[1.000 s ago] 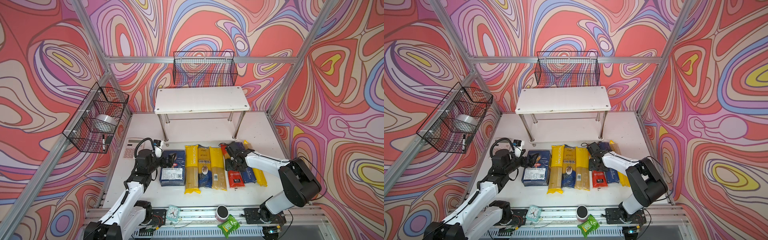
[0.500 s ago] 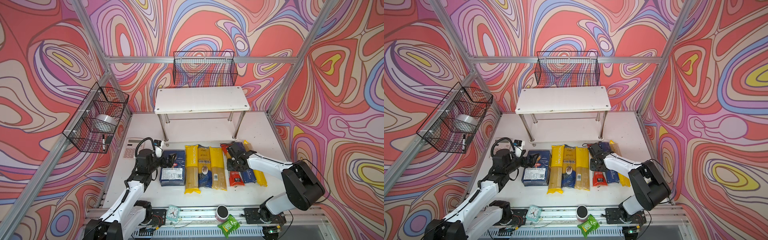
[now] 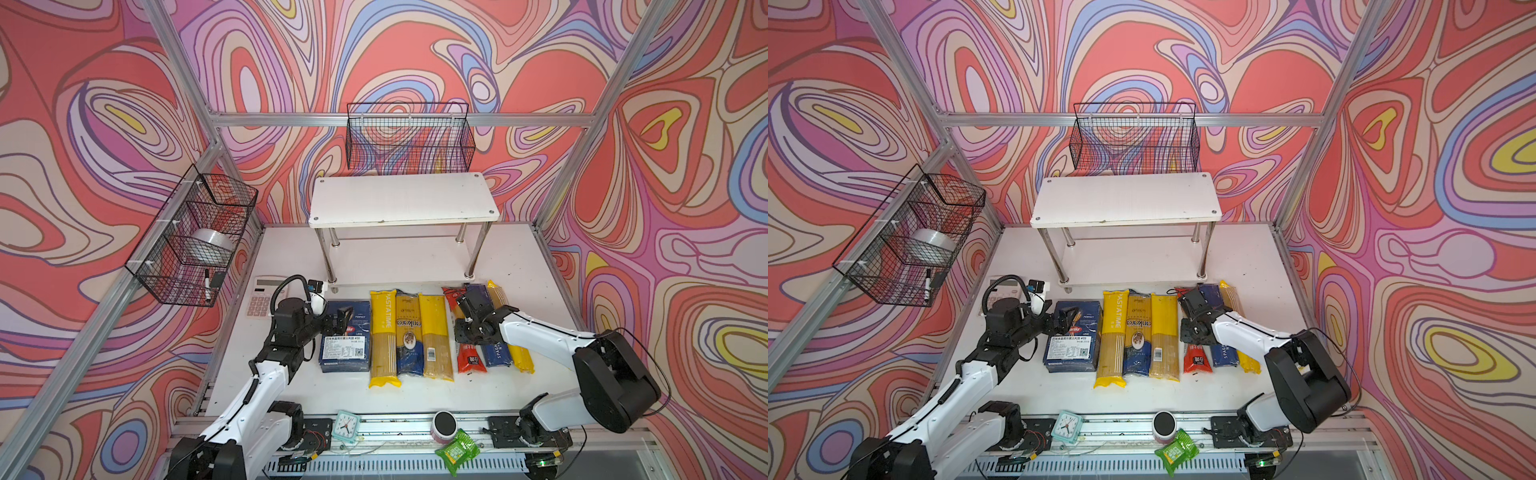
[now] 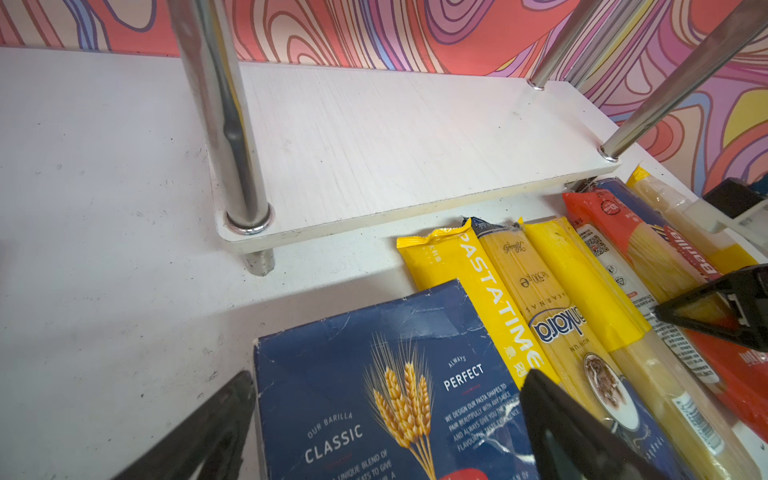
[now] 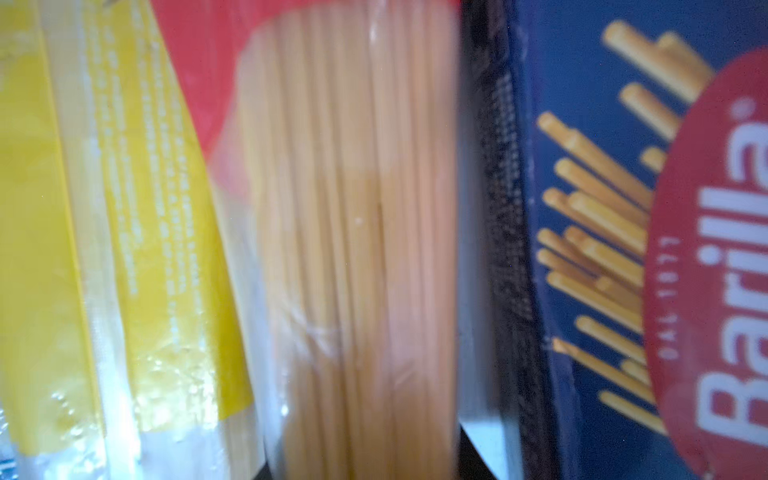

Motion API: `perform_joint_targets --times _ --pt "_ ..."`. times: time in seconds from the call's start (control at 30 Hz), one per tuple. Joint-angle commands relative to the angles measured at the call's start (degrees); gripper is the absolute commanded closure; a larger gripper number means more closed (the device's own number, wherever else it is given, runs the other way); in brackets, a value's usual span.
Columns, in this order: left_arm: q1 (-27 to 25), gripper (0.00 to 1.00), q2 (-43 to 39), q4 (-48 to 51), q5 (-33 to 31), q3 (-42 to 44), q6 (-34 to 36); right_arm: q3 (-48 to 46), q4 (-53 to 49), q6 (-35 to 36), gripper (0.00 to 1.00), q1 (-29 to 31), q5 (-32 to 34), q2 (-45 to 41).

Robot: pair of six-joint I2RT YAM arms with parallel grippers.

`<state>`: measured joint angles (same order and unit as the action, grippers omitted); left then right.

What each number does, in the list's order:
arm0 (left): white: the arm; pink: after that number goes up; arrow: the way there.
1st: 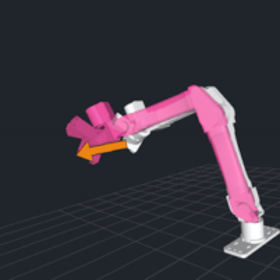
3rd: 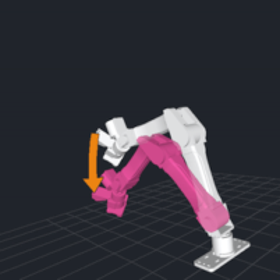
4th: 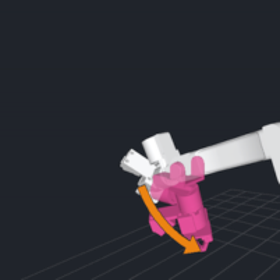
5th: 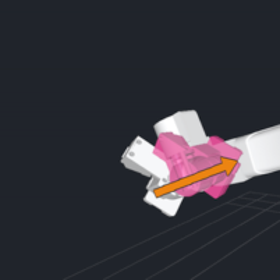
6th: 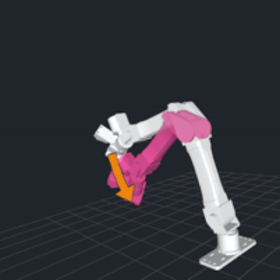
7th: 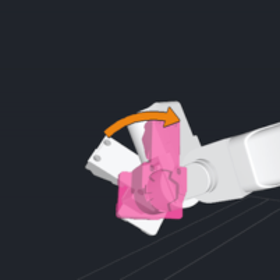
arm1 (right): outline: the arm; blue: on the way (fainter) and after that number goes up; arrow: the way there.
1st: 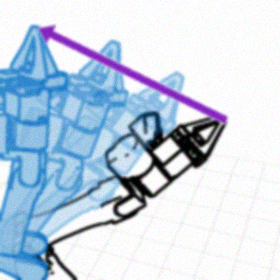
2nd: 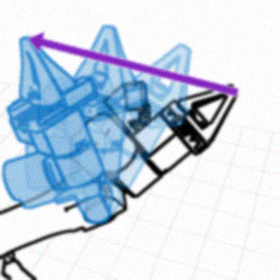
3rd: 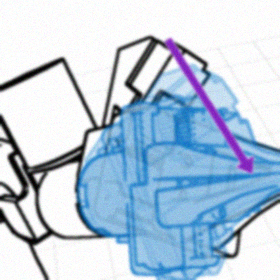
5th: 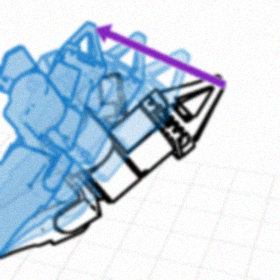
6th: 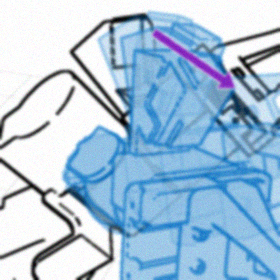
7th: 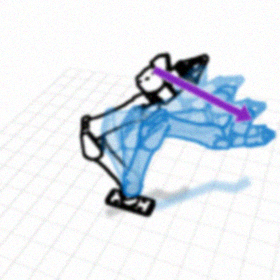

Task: Place and organize the pasta boxes and bags onto the shelf
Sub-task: 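Close the right gripper on the red-and-clear spaghetti bag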

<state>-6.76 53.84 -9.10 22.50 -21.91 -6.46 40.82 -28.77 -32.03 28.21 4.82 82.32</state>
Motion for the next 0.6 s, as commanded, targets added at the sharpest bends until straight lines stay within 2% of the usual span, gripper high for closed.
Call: perform_joint_targets --times 0.0,0.57 --pt "-0.2 0.00 0.5 0.2 -0.1 -1.9 -0.1 -1.5 -0.8 -2.2 0.70 0.3 -0.5 -2.5" --pt "-0.3 0.00 -0.4 0.0 -0.2 -1.2 -0.2 1.5 -2.1 0.9 0.75 0.2 -4.0 -10.1"
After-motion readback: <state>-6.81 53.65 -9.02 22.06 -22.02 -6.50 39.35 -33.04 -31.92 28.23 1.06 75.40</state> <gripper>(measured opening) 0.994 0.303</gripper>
